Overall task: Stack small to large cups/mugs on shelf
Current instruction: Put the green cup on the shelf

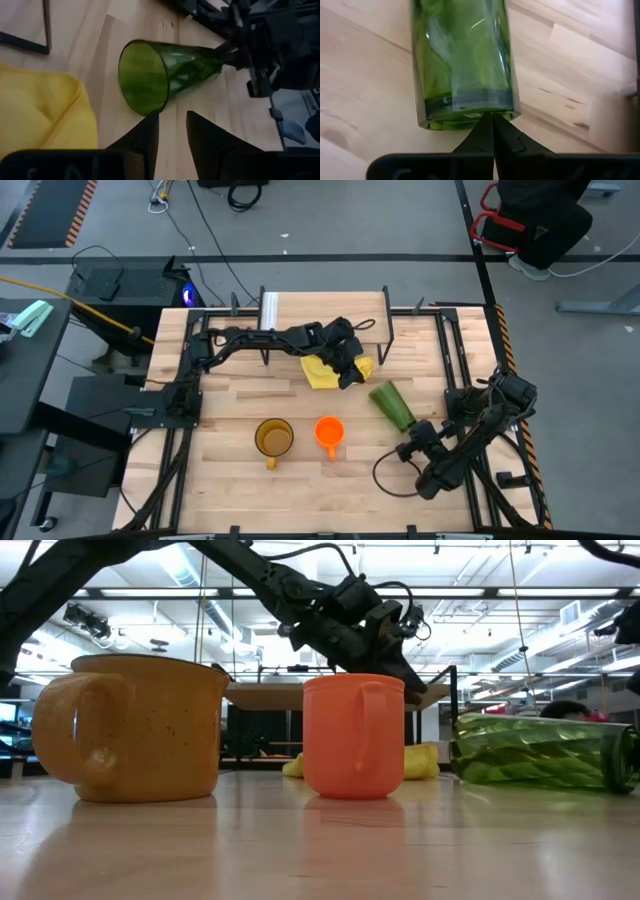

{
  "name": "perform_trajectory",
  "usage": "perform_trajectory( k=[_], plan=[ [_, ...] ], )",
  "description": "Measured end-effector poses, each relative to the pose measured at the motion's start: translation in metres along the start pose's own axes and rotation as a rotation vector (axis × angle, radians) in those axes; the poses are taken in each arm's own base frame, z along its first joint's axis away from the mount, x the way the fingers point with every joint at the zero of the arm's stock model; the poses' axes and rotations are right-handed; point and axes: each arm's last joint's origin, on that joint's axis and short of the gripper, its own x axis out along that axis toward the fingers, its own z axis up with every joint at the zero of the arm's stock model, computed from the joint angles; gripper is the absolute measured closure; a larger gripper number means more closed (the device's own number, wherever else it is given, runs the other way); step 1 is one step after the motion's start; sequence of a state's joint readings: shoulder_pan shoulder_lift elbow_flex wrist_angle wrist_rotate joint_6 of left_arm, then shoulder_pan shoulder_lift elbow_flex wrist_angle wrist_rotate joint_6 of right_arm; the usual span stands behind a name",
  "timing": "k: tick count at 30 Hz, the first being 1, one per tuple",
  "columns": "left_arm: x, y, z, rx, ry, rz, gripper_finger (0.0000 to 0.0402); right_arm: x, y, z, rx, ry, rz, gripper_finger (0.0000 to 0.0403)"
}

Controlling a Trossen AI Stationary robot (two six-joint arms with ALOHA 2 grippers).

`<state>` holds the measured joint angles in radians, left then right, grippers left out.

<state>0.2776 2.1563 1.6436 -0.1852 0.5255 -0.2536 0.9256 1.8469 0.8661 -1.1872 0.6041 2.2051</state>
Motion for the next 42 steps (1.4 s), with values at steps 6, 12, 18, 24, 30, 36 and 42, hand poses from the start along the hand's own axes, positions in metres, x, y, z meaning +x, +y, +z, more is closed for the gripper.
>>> perform_trajectory(
  k=[6,12,18,24,30,36,42],
  plan=[
    [0.002,0.002,-0.001,-0.013,0.0,-0.002,0.0294,0.0,0.0,0.001,-0.002,-0.013,0.004,0.0402],
    [0.01,-0.006,-0.008,0.006,0.039,-0.026,0.0294,0.001,0.002,0.002,-0.004,-0.041,0.026,0.0402],
    [0.02,-0.022,-0.015,0.011,0.081,-0.048,0.0294,0.006,0.008,0.008,-0.025,-0.042,0.032,0.0401],
    [0.026,-0.034,-0.022,0.016,0.113,-0.055,0.0294,0.013,0.016,0.013,-0.051,-0.035,0.049,0.0402],
    [0.025,-0.028,-0.028,0.002,0.15,0.072,0.0294,0.013,0.017,0.013,-0.059,-0.031,0.05,0.04],
    [0.022,-0.023,-0.025,-0.002,0.137,0.085,0.0294,0.013,0.017,0.013,-0.063,-0.032,0.05,0.0401],
    [0.021,-0.016,-0.023,-0.019,0.125,0.092,0.0294,0.013,0.017,0.013,-0.067,-0.032,0.05,0.0401]
  ],
)
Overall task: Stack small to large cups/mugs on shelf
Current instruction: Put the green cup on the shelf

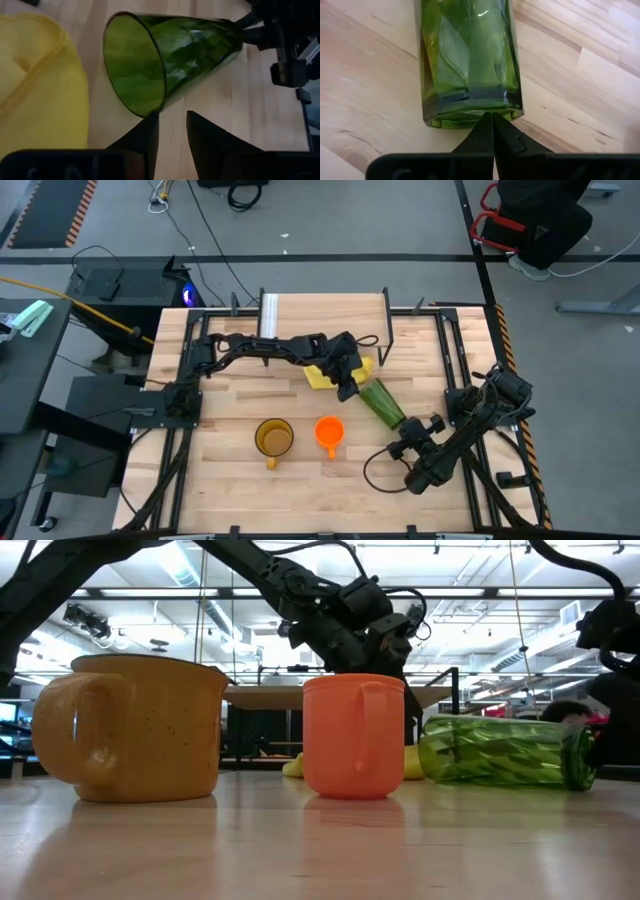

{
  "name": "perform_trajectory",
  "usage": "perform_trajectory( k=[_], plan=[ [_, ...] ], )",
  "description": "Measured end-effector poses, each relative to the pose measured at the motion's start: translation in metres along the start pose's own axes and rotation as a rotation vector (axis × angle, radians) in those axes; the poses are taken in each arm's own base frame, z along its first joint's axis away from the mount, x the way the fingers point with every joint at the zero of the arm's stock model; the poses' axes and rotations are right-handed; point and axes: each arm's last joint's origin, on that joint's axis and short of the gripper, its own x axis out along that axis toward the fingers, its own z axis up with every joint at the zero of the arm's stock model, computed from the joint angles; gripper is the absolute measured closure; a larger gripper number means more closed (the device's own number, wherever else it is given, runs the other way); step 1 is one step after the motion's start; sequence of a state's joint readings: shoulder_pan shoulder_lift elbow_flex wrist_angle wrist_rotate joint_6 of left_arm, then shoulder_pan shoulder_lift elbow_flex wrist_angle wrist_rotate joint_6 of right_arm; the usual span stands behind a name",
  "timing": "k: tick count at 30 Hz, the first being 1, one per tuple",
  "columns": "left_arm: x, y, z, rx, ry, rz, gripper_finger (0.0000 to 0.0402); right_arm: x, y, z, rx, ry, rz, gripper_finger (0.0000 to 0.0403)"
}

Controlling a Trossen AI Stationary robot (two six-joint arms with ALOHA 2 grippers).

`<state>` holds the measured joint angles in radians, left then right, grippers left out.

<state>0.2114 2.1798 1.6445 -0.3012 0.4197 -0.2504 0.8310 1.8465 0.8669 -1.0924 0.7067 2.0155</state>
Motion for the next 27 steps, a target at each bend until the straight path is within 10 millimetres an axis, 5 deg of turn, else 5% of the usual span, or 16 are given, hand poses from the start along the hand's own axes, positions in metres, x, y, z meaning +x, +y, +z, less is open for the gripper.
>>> perform_trajectory(
  k=[27],
  plan=[
    [0.012,0.008,0.004,0.003,-0.07,-0.043,0.0294,0.0,0.001,0.0,-0.011,-0.003,0.012,0.0401]
  ],
)
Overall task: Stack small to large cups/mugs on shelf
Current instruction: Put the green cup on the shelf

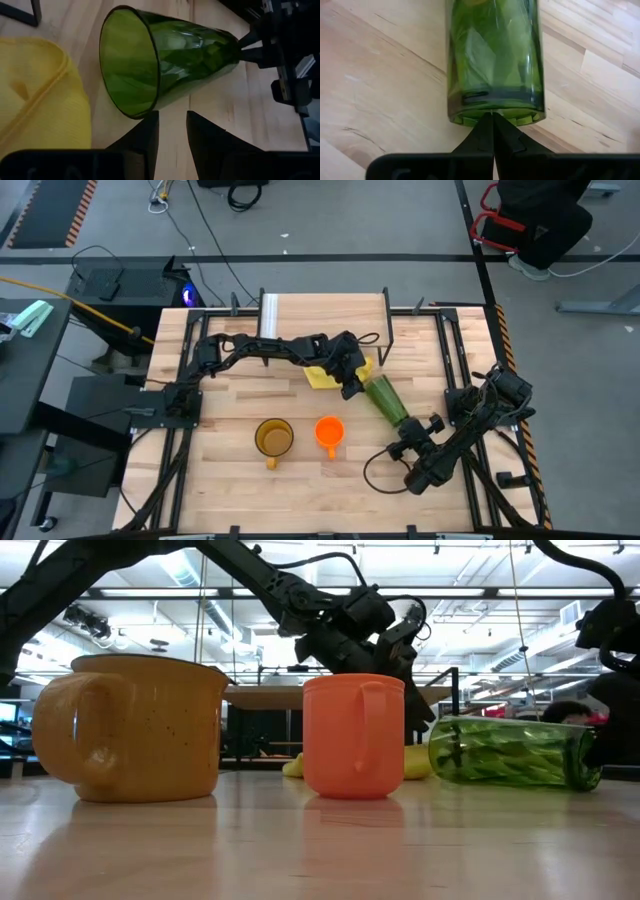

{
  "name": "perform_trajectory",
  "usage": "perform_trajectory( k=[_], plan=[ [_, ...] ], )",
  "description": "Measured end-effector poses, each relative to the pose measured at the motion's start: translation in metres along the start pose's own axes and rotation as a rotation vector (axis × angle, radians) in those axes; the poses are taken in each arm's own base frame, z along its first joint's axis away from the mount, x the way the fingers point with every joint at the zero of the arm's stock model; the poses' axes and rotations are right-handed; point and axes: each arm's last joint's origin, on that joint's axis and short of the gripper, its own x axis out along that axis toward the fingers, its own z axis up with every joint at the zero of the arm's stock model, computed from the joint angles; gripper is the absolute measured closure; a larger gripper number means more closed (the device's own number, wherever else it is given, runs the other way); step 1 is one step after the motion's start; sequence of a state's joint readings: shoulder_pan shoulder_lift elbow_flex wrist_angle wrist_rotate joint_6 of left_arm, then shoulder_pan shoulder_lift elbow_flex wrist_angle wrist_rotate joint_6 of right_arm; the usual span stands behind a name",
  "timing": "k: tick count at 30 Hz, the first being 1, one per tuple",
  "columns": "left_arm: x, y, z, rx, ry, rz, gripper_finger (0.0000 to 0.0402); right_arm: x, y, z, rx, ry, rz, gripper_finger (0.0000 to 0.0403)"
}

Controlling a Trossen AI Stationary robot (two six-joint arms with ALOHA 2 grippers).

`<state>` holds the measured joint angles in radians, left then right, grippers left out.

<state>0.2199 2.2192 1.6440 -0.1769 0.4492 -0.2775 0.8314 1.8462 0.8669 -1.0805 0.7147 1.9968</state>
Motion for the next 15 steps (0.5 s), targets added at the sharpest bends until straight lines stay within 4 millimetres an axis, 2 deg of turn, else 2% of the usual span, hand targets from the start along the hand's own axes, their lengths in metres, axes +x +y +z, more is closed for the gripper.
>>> perform_trajectory(
  k=[9,15],
  plan=[
    [-0.001,0.002,0.001,-0.003,-0.007,0.001,0.0294,-0.002,-0.006,0.0,0.014,0.004,-0.047,0.0401],
    [0.001,-0.002,-0.002,-0.002,0.01,-0.001,0.0294,-0.02,-0.011,0.006,0.037,-0.022,0.004,0.0401]
  ],
)
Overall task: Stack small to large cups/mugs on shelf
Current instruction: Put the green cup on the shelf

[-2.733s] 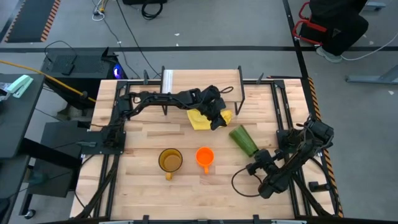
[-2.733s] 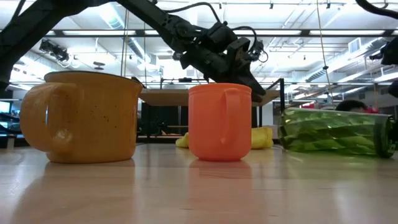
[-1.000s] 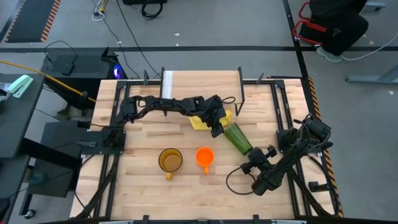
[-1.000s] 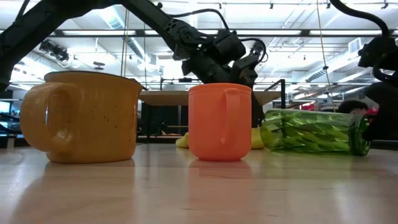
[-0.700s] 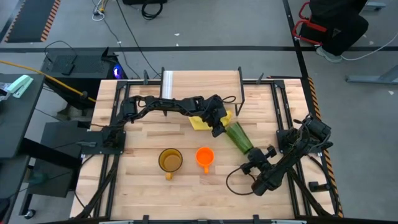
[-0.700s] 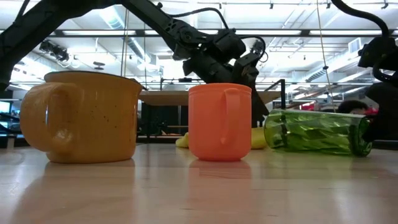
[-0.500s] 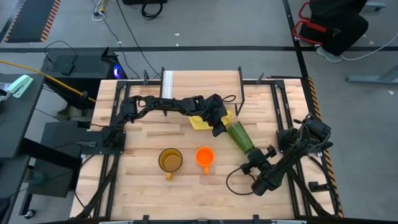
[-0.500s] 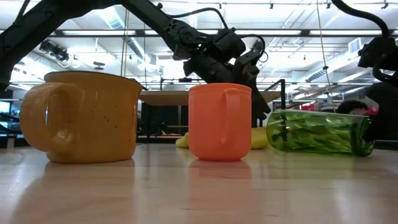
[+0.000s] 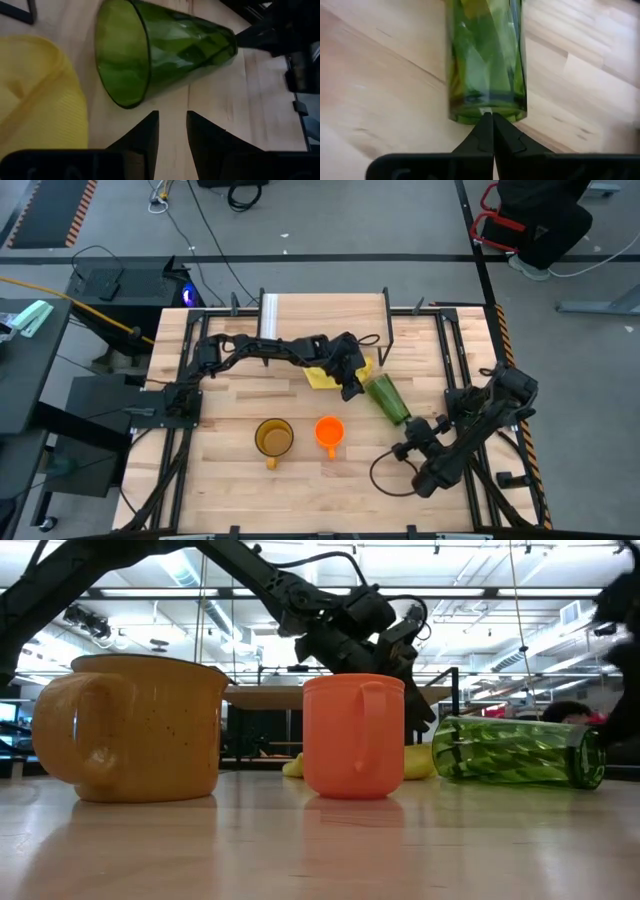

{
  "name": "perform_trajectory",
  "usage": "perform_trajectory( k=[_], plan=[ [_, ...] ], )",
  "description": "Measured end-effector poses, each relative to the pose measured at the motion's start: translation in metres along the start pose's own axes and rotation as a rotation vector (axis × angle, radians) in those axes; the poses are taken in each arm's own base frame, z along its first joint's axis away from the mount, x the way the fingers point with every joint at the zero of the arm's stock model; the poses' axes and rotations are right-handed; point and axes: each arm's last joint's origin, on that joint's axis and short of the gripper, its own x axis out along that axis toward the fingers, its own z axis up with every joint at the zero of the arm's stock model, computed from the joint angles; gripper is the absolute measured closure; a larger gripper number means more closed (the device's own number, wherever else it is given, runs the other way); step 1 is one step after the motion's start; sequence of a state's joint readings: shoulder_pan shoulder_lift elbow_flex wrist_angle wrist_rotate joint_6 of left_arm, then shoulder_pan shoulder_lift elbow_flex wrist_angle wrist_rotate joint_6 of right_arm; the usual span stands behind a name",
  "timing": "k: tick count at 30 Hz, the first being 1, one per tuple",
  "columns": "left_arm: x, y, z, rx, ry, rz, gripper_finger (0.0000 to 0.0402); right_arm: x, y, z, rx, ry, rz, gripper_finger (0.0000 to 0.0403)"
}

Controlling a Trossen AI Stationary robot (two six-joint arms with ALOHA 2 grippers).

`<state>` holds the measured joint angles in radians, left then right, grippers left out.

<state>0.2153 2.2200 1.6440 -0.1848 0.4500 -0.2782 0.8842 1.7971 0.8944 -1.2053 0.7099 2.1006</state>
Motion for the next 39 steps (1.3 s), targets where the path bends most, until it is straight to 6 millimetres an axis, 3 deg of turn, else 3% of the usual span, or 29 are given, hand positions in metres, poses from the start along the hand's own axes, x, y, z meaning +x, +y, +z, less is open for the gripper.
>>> perform_trajectory(
  k=[6,16,22,34,39],
  plan=[
    [0.0,0.0,-0.001,-0.004,0.009,0.002,0.0294,-0.014,-0.001,0.017,-0.009,-0.04,0.016,0.0401],
    [-0.001,0.002,0.0,-0.007,0.008,0.004,0.0294,0.008,0.0,0.044,-0.056,0.021,-0.014,0.0402],
    [-0.005,0.01,0.002,-0.019,0.001,0.005,0.0294,0.018,-0.003,0.043,-0.073,0.042,0.005,0.0402],
    [-0.013,0.025,0.006,-0.04,-0.01,-0.013,0.0294,-0.001,-0.003,0.025,-0.067,0.041,0.119,0.0402],
    [-0.011,0.019,0.004,-0.055,0.022,-0.113,0.0294,-0.007,-0.003,0.018,-0.069,0.045,0.167,0.0402]
  ],
)
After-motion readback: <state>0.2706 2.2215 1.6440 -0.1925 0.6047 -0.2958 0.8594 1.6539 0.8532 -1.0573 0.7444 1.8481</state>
